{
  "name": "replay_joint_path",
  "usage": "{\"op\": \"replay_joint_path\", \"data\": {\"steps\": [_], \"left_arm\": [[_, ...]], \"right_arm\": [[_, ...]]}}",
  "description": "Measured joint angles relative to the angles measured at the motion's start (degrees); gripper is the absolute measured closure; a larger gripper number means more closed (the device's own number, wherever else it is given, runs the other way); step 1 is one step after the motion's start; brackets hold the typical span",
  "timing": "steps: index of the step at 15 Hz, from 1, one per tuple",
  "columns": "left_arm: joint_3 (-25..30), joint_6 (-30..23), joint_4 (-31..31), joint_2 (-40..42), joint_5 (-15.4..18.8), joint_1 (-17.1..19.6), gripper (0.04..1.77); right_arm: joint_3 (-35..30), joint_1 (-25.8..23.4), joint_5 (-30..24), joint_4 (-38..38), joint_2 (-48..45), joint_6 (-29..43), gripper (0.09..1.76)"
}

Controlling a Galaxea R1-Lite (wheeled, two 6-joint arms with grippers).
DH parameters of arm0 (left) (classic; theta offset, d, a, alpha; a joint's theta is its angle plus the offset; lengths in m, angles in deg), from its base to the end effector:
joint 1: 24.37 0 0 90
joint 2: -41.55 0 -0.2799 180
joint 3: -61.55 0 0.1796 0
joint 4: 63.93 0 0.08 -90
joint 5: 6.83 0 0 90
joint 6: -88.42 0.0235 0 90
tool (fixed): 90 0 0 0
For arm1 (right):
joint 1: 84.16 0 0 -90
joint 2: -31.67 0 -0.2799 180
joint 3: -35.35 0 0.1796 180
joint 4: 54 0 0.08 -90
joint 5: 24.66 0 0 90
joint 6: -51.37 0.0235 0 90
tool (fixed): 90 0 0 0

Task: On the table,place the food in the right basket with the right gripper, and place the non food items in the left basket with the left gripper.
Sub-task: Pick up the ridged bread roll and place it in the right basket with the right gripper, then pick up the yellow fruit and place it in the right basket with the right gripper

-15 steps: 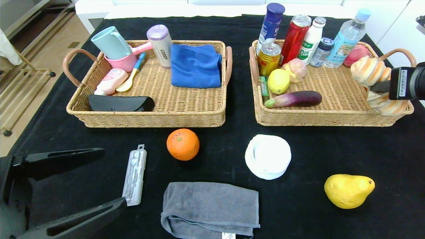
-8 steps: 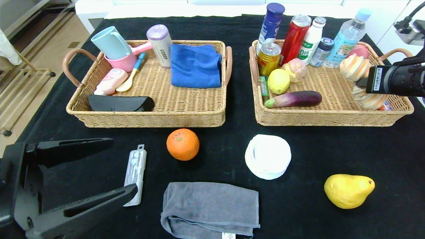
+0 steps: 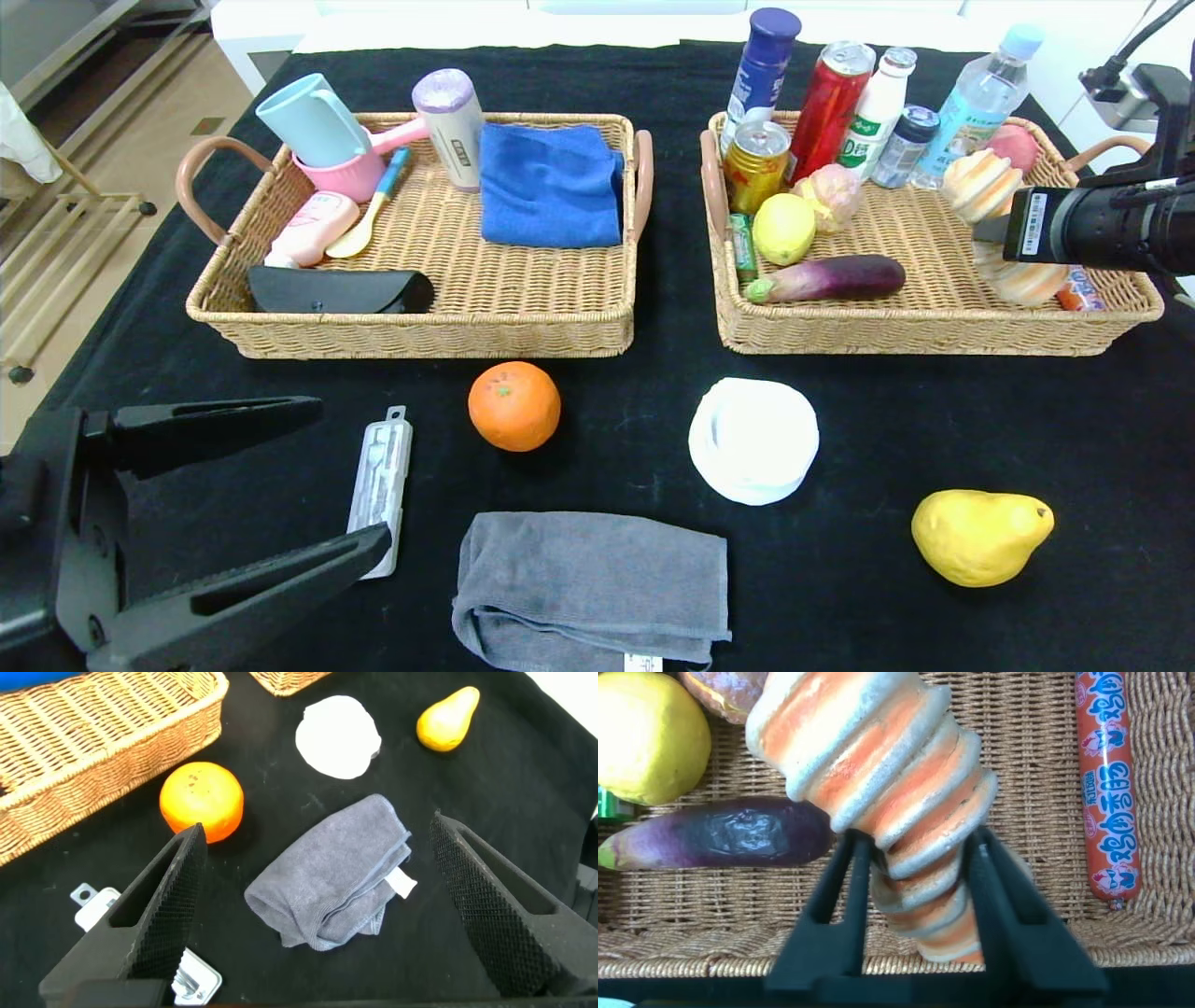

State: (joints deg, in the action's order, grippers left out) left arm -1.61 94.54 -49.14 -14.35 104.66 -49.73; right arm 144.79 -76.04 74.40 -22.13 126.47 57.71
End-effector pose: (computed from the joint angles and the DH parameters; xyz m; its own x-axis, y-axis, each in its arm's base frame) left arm 0.1068 -0.0601 0.2411 0.6767 -0.7261 -0.1219 0.7352 0.6754 0.0580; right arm 0.2933 0.0381 0.2937 0.9560 -0.0227 -0.2925 0.0417 0.9974 0.0591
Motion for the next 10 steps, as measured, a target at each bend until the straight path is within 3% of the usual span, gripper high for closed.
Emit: {"op": "replay_joint_path", "data": {"steps": [5, 10], "left_arm": [[0.12, 0.02, 0.11, 0.38, -0.02, 0.06, 0.09], [0.43, 0.07, 0.13, 0.74, -0.09, 0.04, 0.09]], "right_arm": [[-0.15, 0.09, 0.0, -0.06, -0.09, -0.04, 0.62], [0.11, 0.65, 0.26, 0.48, -0.12, -0.04, 0.4]]}}
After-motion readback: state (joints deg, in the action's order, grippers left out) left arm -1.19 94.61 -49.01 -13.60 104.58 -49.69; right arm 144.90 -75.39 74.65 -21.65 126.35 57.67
